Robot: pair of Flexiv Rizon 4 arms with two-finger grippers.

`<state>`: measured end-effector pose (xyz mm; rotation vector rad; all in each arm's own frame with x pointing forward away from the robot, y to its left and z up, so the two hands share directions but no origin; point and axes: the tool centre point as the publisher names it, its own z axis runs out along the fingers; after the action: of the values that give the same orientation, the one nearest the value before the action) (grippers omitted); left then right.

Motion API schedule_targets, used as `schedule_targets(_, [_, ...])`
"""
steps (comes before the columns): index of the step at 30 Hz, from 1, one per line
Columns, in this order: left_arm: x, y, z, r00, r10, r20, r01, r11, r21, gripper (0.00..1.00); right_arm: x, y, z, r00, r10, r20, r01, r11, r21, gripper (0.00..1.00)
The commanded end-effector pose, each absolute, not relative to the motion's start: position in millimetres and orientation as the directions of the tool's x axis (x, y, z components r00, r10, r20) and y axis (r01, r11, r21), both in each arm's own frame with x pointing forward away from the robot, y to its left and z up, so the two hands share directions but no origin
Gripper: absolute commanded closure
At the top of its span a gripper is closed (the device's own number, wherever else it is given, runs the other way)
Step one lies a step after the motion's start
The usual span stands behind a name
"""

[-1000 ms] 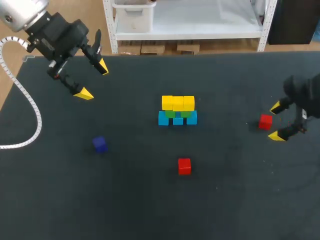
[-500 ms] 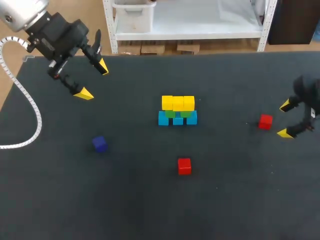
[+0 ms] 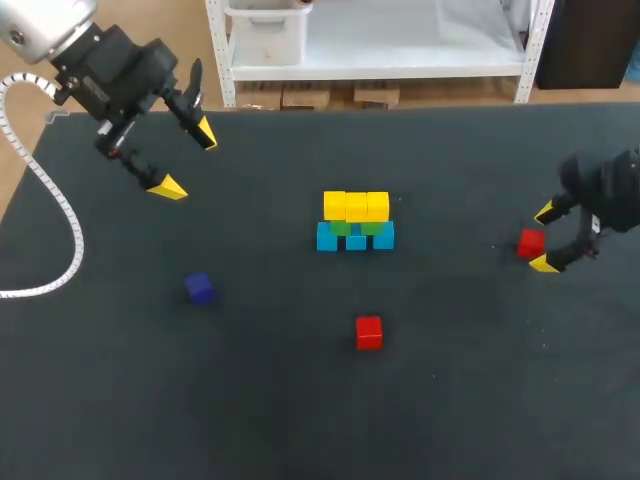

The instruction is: Place the blue cubes, place green cubes on the blue cubes, place the yellow cubes on the green cubes, then place the red cubes on the yellow cubes, and place purple cube on the red cubes.

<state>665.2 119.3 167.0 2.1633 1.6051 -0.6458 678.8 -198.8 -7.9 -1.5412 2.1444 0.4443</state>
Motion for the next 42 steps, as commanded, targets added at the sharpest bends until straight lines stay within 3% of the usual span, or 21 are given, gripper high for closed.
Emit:
schedule_targets(1, [666,120,167,0.25,0.788,-0.563,0.958,-0.287,0.024,0.0,685,-200,-12,-0.271,-0.796,-0.541,-0.947,0.321,0.002,0.0])
schedule_targets(2, [666,120,167,0.25,0.788,-0.563,0.958,-0.287,0.024,0.0,685,-199,-12,-0.273,-0.796,-0.541,-0.947,0.322,0.003,0.0])
schedule_targets(6, [666,120,167,0.25,0.788,-0.563,0.958,-0.287,0.024,0.0,686,-198,-13,-0.276,-0.793,-0.542,-0.945,0.326,0.004,0.51])
schedule_targets(11, [666,120,167,0.25,0.788,-0.563,0.958,-0.287,0.024,0.0,687,-197,-13,-0.275,-0.794,-0.542,-0.947,0.322,0.009,0.63])
schedule_targets(12, [666,120,167,0.25,0.788,-0.563,0.958,-0.287,0.024,0.0,687,-197,-13,-0.275,-0.794,-0.542,-0.947,0.321,0.011,0.71])
schedule_targets(13, [666,120,167,0.25,0.788,-0.563,0.958,-0.287,0.024,0.0,687,-197,-14,-0.275,-0.795,-0.541,-0.947,0.32,0.011,0.8])
schedule_targets(14, [666,120,167,0.25,0.788,-0.563,0.958,-0.287,0.024,0.0,688,-197,-14,-0.274,-0.796,-0.54,-0.948,0.319,0.012,1.0])
schedule_targets(29, [666,120,167,0.25,0.788,-0.563,0.958,-0.287,0.024,0.0,682,-189,30,-0.244,-0.812,-0.53,-0.956,0.294,-0.012,1.0])
schedule_targets(42, [666,120,167,0.25,0.788,-0.563,0.958,-0.287,0.024,0.0,683,-139,89,-0.154,-0.832,-0.532,-0.977,0.21,-0.047,1.0])
